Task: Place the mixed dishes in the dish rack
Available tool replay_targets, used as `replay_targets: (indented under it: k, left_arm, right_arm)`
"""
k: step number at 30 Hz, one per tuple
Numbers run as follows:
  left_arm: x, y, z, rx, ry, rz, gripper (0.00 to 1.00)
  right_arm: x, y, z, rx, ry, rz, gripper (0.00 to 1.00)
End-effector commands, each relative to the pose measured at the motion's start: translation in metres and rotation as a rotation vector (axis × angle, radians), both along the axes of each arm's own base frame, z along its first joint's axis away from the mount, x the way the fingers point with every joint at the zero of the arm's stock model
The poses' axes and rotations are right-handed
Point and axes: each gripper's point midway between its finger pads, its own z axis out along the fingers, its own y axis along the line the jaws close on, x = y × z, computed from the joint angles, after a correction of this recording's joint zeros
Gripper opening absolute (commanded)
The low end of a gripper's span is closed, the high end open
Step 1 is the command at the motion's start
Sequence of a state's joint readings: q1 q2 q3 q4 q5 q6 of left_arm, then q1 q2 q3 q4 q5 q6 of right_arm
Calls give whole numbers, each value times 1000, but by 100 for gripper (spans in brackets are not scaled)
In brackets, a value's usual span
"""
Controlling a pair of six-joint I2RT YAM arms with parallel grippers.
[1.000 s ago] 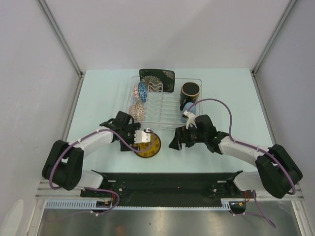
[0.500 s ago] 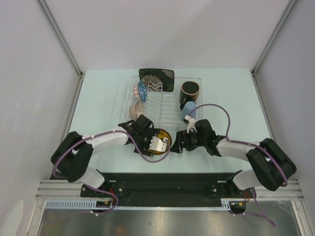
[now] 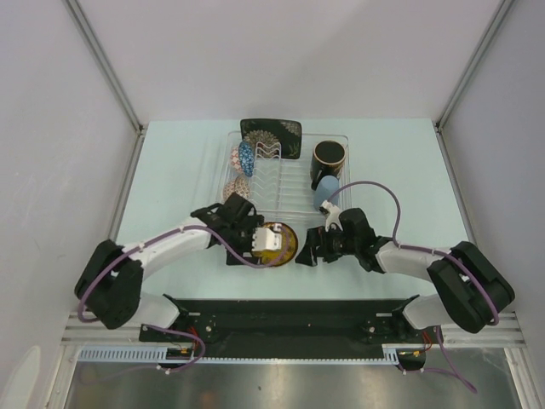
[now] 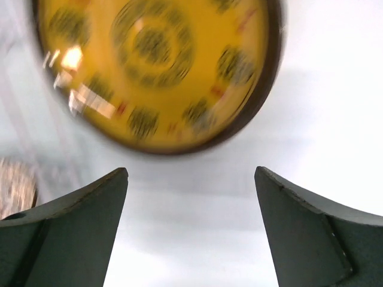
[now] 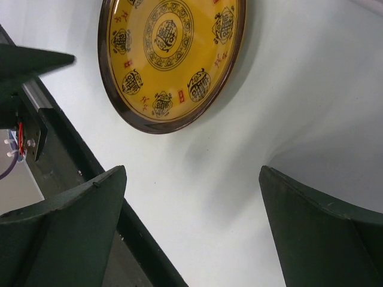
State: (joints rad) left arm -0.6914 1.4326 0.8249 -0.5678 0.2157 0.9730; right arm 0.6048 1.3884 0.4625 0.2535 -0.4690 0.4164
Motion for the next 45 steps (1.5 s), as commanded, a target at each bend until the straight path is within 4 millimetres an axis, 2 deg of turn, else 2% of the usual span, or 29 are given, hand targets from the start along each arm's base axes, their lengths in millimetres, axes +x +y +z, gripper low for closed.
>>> replay_targets:
  k: [1,3,7,10,15,22,25,26,30,34,40,45]
  left_arm:
    - [-2,20,31,-84,45,162,94]
    - [-4,26,28,-78,70,196,94]
    - [-10,23,6,-59,200,238,93]
    - [-2,20,-8,-34,220,235,92]
    - [19,9,-10,-34,212,235,91]
    - [35,2,-11,-40,193,232,91]
    - [38,0,-13,-40,197,229,91]
    - [40,-2,-13,-47,195,230,91]
    - [40,-6,-17,-51,221,234,91]
    - [39,-7,-16,-52,230,230,90]
    - [23,-3,-23,-31,227,181,90]
    - [11,-7,-30,-11,194,114,90]
  right_arm:
    - [1,-1,7,12,-48,-1,98]
    - [1,0,9,16,-57,2,98]
    - [1,-1,14,19,-71,-5,98]
    - [3,-1,13,15,-71,-16,98]
    - [14,-4,12,21,-69,-55,98]
    - [61,-16,17,40,-91,-167,98]
    - [82,-15,21,49,-95,-182,98]
    - [91,-13,28,57,-116,-183,98]
    - [107,-11,32,59,-116,-184,98]
    - [98,-10,31,56,-75,-164,98]
    - [50,4,34,51,-27,-11,95]
    - [35,10,33,60,22,22,88]
